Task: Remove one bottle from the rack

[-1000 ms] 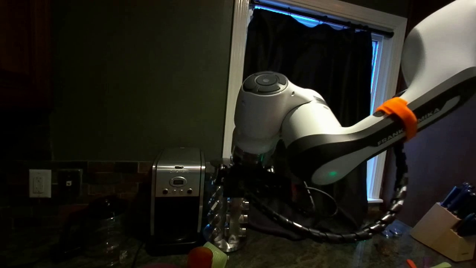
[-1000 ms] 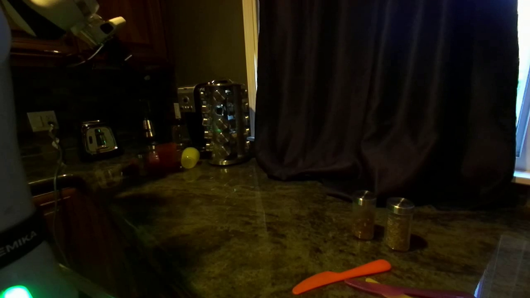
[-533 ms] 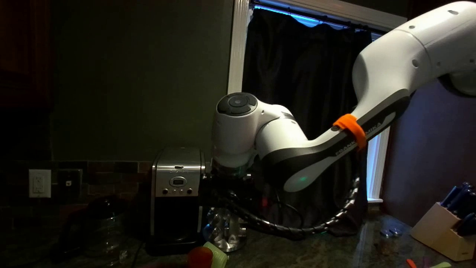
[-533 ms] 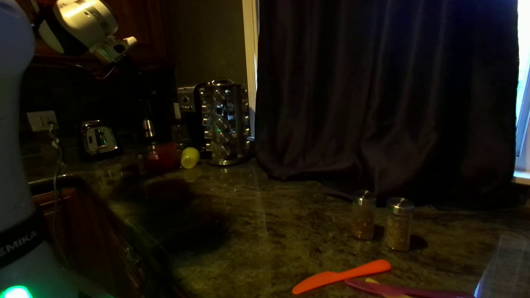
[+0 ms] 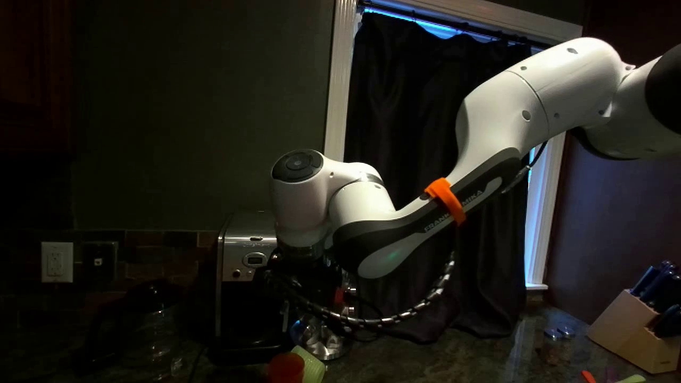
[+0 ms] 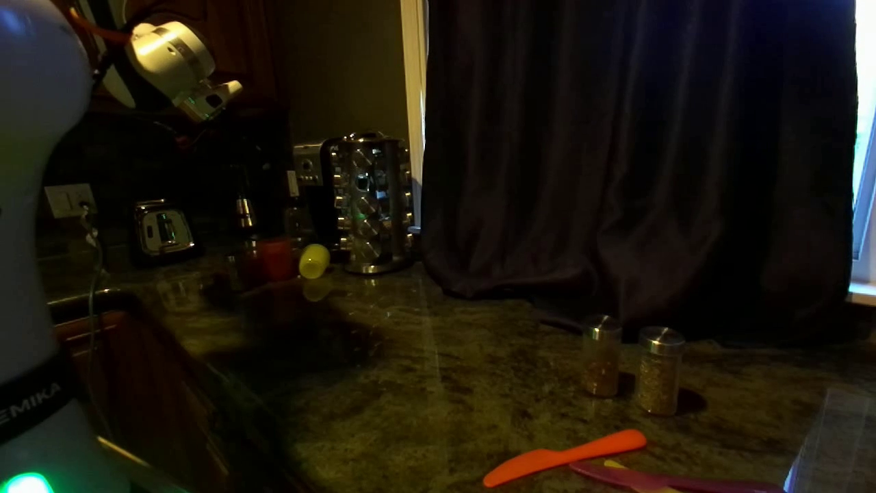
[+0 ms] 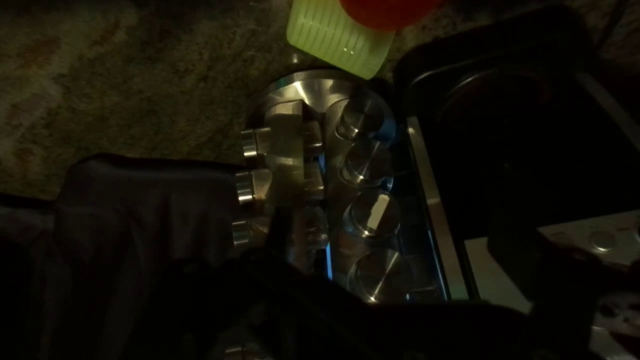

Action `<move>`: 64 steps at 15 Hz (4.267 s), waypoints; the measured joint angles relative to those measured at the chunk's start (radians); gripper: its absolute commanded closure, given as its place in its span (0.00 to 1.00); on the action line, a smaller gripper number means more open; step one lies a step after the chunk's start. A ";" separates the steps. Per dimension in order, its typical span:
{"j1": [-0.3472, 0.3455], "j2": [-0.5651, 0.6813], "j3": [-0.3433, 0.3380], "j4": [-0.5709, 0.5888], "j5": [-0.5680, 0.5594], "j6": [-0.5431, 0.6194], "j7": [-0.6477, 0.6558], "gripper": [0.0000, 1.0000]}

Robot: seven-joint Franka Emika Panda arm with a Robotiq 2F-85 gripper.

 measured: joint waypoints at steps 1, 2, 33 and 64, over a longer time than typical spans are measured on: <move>0.015 0.010 -0.017 0.016 -0.010 -0.003 0.001 0.00; 0.029 0.019 -0.033 0.031 -0.028 -0.005 0.001 0.00; 0.088 0.188 -0.142 0.165 -0.306 -0.134 0.027 0.02; 0.087 0.265 -0.176 0.257 -0.368 -0.134 0.128 0.76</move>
